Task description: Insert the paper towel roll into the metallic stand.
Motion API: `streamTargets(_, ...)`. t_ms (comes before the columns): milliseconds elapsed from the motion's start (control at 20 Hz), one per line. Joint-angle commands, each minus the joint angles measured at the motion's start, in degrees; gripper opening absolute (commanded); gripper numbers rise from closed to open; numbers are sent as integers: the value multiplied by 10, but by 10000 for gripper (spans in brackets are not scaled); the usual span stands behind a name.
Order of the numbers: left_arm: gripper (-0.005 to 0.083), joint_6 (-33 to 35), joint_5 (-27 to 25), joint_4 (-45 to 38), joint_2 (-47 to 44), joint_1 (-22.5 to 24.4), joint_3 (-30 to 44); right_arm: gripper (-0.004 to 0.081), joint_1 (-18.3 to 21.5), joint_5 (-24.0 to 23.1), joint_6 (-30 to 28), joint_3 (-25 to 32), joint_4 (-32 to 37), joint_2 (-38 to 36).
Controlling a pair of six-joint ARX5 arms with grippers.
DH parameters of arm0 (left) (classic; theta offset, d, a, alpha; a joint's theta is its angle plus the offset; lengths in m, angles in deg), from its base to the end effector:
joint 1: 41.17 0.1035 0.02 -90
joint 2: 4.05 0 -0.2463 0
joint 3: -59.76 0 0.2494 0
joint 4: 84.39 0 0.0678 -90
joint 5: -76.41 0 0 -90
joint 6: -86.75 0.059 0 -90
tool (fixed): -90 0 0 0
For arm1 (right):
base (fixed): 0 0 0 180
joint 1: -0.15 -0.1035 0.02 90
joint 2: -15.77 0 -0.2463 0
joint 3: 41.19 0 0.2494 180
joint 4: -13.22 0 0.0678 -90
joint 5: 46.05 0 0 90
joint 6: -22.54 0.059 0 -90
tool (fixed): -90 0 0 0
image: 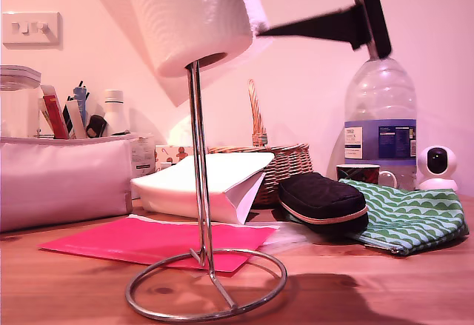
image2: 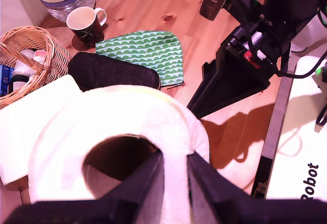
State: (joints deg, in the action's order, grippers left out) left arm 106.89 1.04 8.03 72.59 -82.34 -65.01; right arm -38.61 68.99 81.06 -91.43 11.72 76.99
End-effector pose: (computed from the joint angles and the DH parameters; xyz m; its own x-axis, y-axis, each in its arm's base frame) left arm 0.1550 -0.1553 0.4416 0.3551 -0.6461 -0.6756 0.9068 0.4138 0.0809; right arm 0.1907 0.1852 0.2457 0.4248 0.8839 -0.1958 -0.3208 0.3492 0.8804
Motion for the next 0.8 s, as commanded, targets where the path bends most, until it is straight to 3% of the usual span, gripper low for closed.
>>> streamTargets(0,-22,4,6,-8,0,-3,9,670,-11,1,9,-6,20,27)
streamTargets(450,-22,4,6,-8,21,-3,9,670,-32,25,30,-6,45,39)
streamTargets(750,-22,4,4,-8,38,-3,9,670,-29,70,26,-6,10,9)
